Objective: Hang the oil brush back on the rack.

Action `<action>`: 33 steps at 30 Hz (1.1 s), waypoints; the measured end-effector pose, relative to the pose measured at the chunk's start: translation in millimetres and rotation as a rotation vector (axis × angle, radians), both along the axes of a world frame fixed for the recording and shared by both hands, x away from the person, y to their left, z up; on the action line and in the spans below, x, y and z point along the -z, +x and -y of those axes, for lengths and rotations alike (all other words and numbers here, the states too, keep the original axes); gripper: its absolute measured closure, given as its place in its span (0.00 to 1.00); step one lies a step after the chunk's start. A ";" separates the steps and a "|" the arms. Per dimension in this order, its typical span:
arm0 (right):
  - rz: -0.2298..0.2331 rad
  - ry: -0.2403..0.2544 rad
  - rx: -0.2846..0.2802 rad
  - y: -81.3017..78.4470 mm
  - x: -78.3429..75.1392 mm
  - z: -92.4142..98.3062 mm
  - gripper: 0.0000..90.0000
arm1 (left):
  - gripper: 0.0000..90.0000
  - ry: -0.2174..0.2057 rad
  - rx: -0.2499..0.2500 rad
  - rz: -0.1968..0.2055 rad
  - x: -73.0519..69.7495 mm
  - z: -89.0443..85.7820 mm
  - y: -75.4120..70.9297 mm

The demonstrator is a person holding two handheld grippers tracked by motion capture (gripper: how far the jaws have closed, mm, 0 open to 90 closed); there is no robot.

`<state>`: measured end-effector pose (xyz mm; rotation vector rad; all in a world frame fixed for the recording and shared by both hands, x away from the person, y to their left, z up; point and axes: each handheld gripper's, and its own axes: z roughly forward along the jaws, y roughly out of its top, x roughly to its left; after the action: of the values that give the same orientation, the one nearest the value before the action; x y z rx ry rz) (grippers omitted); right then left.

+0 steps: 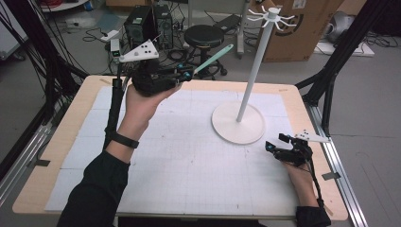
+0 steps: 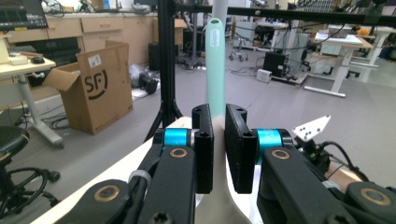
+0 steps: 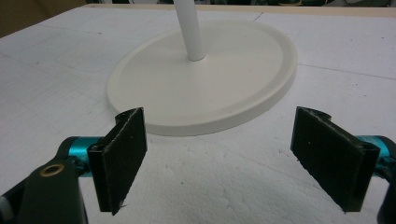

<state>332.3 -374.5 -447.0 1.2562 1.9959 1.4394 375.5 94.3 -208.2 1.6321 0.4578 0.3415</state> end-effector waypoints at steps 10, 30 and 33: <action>0.002 -0.005 -0.003 0.1 0.0 0.2 0.20 | 0.92 0.000 0.017 0.027 -22.5 8.8 -2.4; -0.003 -0.002 -0.003 0.0 -0.1 0.4 0.20 | 0.92 0.017 0.045 0.041 -53.4 31.3 -1.9; -0.002 -0.001 -0.003 0.0 0.0 0.2 0.20 | 0.92 0.024 0.046 0.038 -55.9 34.1 -0.5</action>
<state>332.3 -374.7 -447.1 1.2547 2.0006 1.4388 375.0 60.2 -152.3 1.6541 0.3881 0.3443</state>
